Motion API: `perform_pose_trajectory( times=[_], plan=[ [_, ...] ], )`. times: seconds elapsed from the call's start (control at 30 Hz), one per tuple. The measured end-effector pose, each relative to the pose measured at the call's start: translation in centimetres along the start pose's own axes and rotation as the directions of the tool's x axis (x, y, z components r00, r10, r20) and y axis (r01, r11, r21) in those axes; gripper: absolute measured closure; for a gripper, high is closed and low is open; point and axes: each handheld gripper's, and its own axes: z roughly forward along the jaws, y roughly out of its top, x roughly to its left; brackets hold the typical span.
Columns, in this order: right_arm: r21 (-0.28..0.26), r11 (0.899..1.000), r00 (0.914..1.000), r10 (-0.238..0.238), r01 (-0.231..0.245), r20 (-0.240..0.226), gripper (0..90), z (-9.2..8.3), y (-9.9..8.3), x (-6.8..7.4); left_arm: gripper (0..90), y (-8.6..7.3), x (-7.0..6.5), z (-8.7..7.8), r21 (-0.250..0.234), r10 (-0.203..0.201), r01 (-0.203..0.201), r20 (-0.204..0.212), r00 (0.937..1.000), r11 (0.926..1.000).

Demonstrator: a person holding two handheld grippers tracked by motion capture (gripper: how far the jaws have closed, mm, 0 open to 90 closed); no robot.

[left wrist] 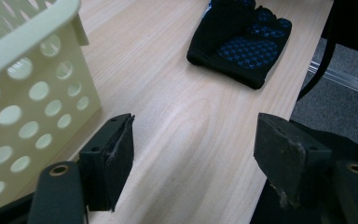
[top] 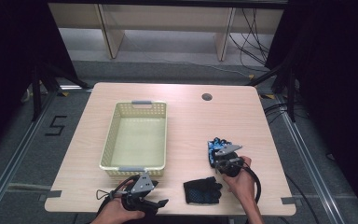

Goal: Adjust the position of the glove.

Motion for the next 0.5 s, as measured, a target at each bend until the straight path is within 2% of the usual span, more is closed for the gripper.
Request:
perform_pose_trajectory(
  times=[0.03,0.07,0.13,0.2,0.23,0.3,0.33,0.37,0.4,0.5],
  plan=[
    [0.000,1.000,1.0000,0.000,0.000,0.000,90.0,0.0,0.0,0.0,28.4,0.0,0.0,0.0,0.000,0.000,0.000,0.000,1.0000,1.0000],
    [-0.011,1.000,1.0000,0.003,-0.003,0.005,90.0,0.6,0.7,0.2,28.4,0.0,0.0,0.0,0.003,-0.002,0.002,0.006,1.0000,1.0000],
    [-0.007,1.000,0.9998,0.009,-0.010,-0.016,90.0,1.1,1.5,0.3,28.4,0.1,0.2,-0.2,0.029,0.053,-0.053,0.002,0.9986,0.9982],
    [-0.022,0.999,0.9995,0.023,-0.024,-0.020,90.0,1.7,2.1,0.4,28.4,0.0,0.2,-0.1,0.018,0.037,-0.037,0.002,0.9993,0.9991],
    [-0.011,1.000,0.9997,0.007,-0.008,-0.023,90.0,1.8,2.4,0.2,28.4,0.0,0.1,-0.1,0.010,0.009,-0.009,-0.003,1.0000,0.9999],
    [-0.025,0.999,0.9990,0.027,-0.028,-0.035,90.0,2.3,3.0,0.2,28.4,0.0,0.0,-0.1,-0.004,0.009,-0.009,0.003,1.0000,1.0000],
    [-0.021,0.999,0.9988,0.027,-0.028,-0.040,90.0,2.4,3.2,0.2,28.4,-0.1,0.0,0.0,-0.003,-0.008,0.008,0.003,1.0000,1.0000],
    [-0.024,0.999,0.9986,0.032,-0.033,-0.043,90.0,2.6,3.4,0.1,28.4,0.0,0.3,-0.1,0.017,0.017,-0.017,-0.004,0.9998,0.9997],
    [-0.031,0.999,0.9977,0.043,-0.045,-0.051,90.0,2.8,3.6,0.1,28.4,0.0,0.3,-0.2,0.017,0.034,-0.034,-0.002,0.9994,0.9993],
    [-0.046,0.996,0.9953,0.067,-0.070,-0.070,88.9,2.7,3.9,0.1,28.4,-0.1,0.3,-0.2,0.017,0.033,-0.033,-0.001,0.9995,0.9993]
  ],
)
